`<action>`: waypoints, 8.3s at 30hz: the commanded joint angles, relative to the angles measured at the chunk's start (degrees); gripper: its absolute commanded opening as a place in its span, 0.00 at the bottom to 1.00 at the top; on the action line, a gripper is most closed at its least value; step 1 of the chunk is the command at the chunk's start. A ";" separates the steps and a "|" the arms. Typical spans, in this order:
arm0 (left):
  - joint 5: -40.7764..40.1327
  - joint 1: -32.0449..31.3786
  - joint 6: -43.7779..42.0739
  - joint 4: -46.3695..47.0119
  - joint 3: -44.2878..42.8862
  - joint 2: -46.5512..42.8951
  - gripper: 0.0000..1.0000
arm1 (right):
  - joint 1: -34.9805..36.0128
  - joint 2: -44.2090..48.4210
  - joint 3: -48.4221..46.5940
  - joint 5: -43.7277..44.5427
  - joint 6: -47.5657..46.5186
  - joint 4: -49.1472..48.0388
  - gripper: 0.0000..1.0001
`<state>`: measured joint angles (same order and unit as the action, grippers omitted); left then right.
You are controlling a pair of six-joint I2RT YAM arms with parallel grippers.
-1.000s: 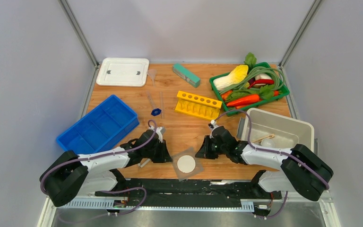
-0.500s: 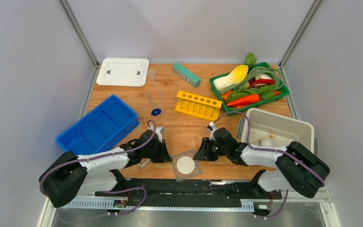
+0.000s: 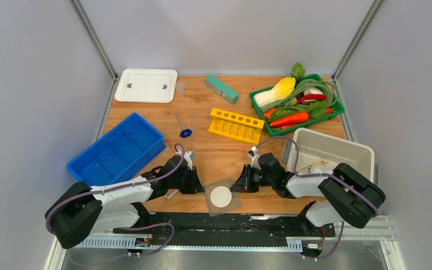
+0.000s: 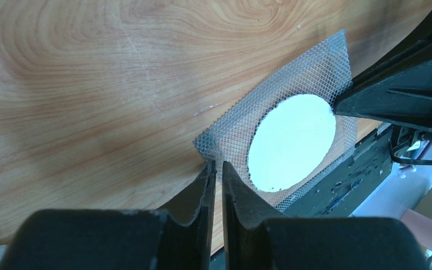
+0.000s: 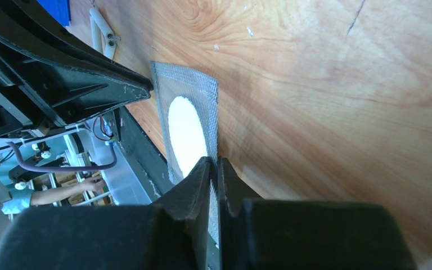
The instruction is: Organize the chemistry lab equipment
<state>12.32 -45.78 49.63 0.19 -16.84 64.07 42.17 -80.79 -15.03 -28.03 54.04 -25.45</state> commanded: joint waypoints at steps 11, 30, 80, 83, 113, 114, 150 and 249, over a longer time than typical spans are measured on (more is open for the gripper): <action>-11.69 -0.36 -7.69 -30.13 -17.15 -20.11 0.45 | -0.25 21.72 -14.40 5.70 -5.34 27.44 0.00; -27.26 -0.36 -15.88 -53.54 -27.02 -33.30 0.67 | -15.19 36.67 -52.82 62.19 -18.71 86.34 0.00; -39.47 -0.36 0.47 -51.34 -18.32 -13.98 0.63 | -16.24 38.87 -43.33 41.05 -28.03 76.52 0.63; -40.52 -0.36 2.75 -51.78 -16.83 -11.00 0.59 | -16.16 38.61 -43.42 39.64 -28.11 76.25 0.63; -16.81 -0.54 -0.93 -26.92 -13.48 -1.41 0.00 | -16.25 40.54 -33.59 20.34 -25.31 62.92 0.66; -16.10 -0.71 -1.80 -26.30 -14.00 -1.49 0.00 | -16.25 40.11 -31.75 15.69 -24.17 60.02 0.66; -8.36 -5.55 -12.71 -9.06 -9.17 -18.19 0.00 | 9.24 0.12 -35.51 2.63 -6.41 35.65 0.39; -24.80 26.79 -18.34 -49.76 -83.88 50.35 0.59 | -21.78 53.72 -31.12 12.30 -28.38 66.59 1.00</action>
<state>-11.33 -20.08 30.48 -49.12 -97.19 113.58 20.14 -27.90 -46.39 -15.33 26.85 42.19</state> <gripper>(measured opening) 0.600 0.998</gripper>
